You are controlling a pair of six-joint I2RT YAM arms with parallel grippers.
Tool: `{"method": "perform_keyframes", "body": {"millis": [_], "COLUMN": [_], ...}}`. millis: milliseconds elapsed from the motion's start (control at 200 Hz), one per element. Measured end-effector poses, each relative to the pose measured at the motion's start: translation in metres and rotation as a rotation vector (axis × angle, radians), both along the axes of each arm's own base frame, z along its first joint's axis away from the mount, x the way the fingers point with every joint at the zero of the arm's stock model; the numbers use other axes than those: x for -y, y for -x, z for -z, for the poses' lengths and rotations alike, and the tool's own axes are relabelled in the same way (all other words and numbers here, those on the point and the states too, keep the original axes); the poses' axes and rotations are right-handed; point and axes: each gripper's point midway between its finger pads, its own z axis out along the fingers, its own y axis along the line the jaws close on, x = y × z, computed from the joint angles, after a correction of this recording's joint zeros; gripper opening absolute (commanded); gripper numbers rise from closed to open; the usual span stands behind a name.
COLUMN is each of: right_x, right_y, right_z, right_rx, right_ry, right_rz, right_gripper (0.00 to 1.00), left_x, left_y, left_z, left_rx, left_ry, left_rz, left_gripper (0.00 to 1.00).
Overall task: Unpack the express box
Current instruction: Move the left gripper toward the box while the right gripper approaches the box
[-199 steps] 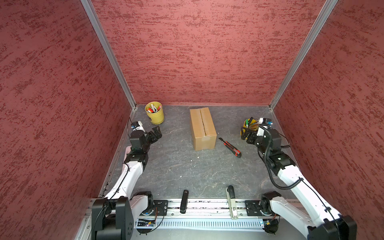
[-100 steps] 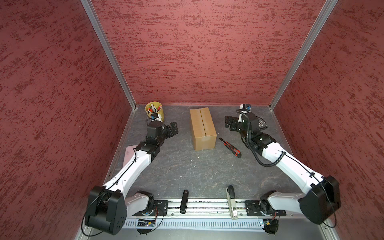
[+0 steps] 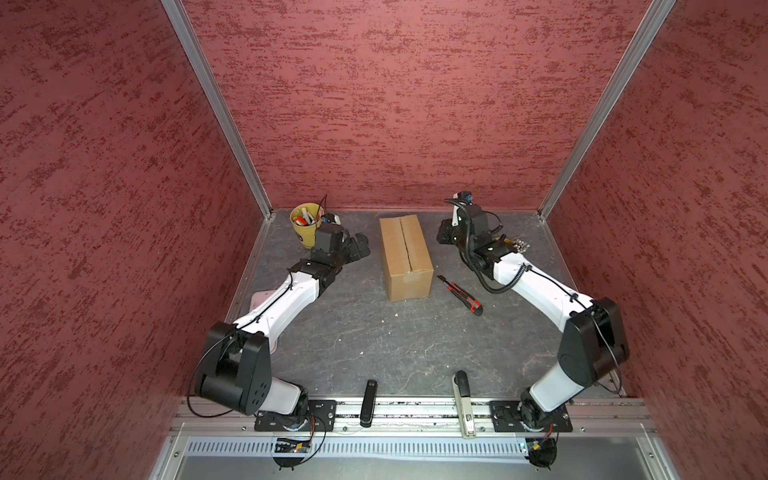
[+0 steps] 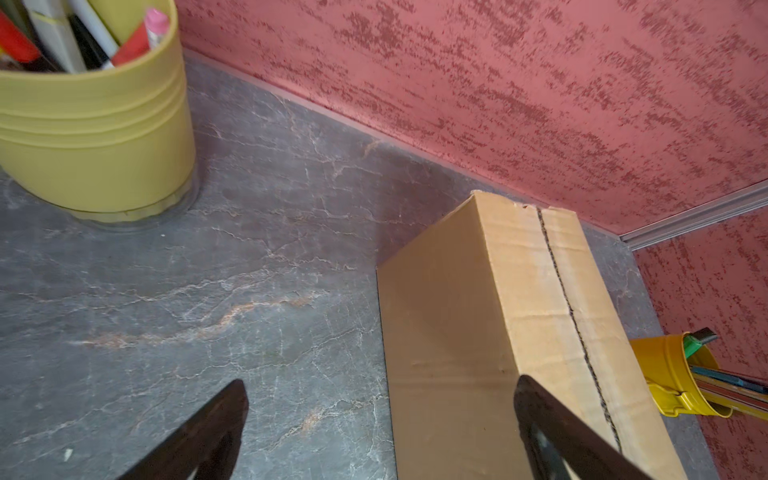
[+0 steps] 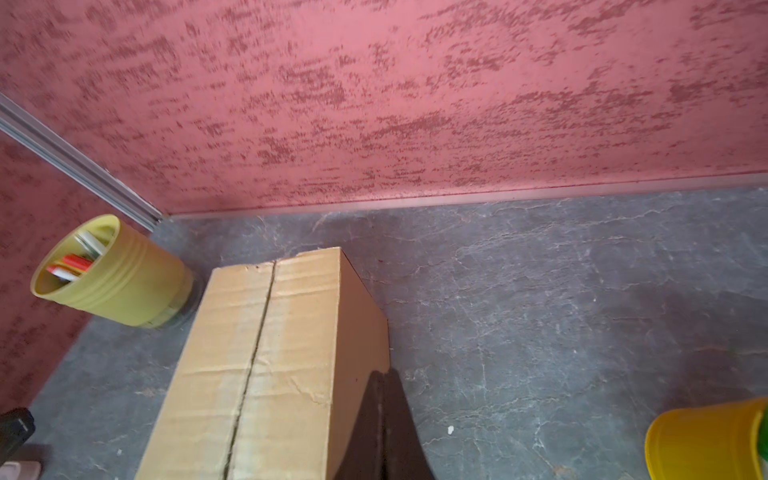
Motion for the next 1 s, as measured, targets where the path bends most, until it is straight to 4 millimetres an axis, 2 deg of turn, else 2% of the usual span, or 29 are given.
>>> {"method": "perform_keyframes", "body": {"millis": [70, 165, 391, 521, 722, 887, 1002], "right_x": [-0.004, -0.004, 0.012, 0.016, 0.003, -0.009, -0.016], "right_y": [-0.011, -0.026, -0.060, -0.077, -0.091, -0.099, -0.097], "right_z": [0.010, 0.027, 0.074, 0.089, 0.104, 0.116, 0.123], "right_rx": [-0.020, -0.051, -0.132, -0.155, -0.172, -0.185, -0.209], "right_ry": [-0.001, -0.010, -0.044, -0.062, -0.088, -0.111, -0.138], "right_rz": [-0.008, -0.012, 0.002, -0.006, -0.055, -0.096, -0.126], "right_gripper": [0.00, 0.00, 0.00, 0.00, 0.00, 0.00, 0.01], "left_x": [0.006, 0.015, 0.032, 0.039, 0.047, 0.055, 0.064], "left_y": [-0.010, -0.022, -0.048, -0.058, -0.062, -0.056, -0.046], "left_z": [0.007, 0.017, 0.042, 0.055, 0.072, 0.085, 0.094], "left_rx": [-0.020, -0.047, -0.102, -0.128, -0.160, -0.191, -0.214], "left_ry": [0.009, 0.020, 0.043, 0.055, 0.076, 0.089, 0.087], "left_rz": [0.014, 0.035, 0.068, 0.082, 0.100, 0.115, 0.133], "left_gripper": [0.88, 0.63, 0.40, 0.34, 0.34, 0.34, 0.34]}}
